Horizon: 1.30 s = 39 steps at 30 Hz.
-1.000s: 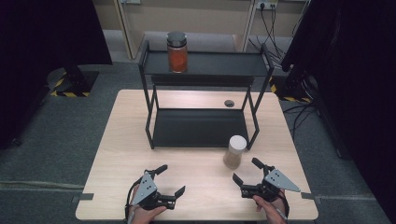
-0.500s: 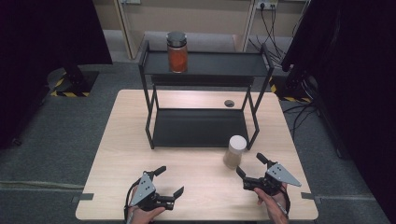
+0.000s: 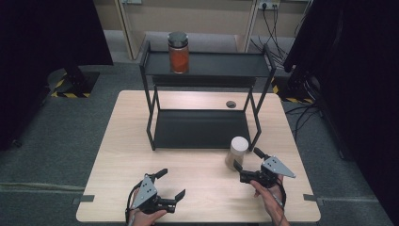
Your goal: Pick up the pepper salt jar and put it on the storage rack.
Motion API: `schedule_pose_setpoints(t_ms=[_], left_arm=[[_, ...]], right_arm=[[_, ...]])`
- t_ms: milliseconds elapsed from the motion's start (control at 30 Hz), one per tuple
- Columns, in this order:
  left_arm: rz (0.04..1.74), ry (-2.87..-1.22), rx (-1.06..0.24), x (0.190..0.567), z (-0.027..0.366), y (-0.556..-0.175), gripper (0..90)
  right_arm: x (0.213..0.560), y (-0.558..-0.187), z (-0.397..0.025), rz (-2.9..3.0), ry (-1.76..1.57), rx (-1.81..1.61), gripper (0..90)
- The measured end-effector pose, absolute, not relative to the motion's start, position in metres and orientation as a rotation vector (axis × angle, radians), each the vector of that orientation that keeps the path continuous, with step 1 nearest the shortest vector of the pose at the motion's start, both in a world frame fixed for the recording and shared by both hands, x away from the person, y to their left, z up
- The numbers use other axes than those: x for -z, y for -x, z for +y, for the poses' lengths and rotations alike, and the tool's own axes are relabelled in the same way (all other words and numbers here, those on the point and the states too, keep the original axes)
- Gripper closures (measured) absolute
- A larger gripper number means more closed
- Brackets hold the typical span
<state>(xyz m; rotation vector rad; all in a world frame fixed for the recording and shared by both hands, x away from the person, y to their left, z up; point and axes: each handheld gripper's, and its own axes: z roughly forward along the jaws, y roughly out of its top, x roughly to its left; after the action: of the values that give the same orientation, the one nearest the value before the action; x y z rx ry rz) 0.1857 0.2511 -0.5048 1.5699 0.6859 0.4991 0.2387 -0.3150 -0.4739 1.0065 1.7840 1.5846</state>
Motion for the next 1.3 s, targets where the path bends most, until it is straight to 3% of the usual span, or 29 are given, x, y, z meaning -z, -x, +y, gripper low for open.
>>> schedule_pose_setpoints(t_ms=[367, 900, 1300], left_arm=[[0.693, -1.568, -0.500, 0.507, 0.252, -0.186, 2.5], [0.696, -1.571, -0.502, 0.507, 0.253, -0.186, 2.5], [0.700, -1.583, -0.529, 0.508, 0.252, -0.185, 2.6]], right_arm=[[0.476, -0.255, -0.307, 1.804, -1.015, -1.562, 5.1], [0.480, -0.269, -0.305, 1.849, -1.014, -1.547, 32.2], [0.477, -0.266, -0.304, 1.831, -1.006, -1.536, 34.9]])
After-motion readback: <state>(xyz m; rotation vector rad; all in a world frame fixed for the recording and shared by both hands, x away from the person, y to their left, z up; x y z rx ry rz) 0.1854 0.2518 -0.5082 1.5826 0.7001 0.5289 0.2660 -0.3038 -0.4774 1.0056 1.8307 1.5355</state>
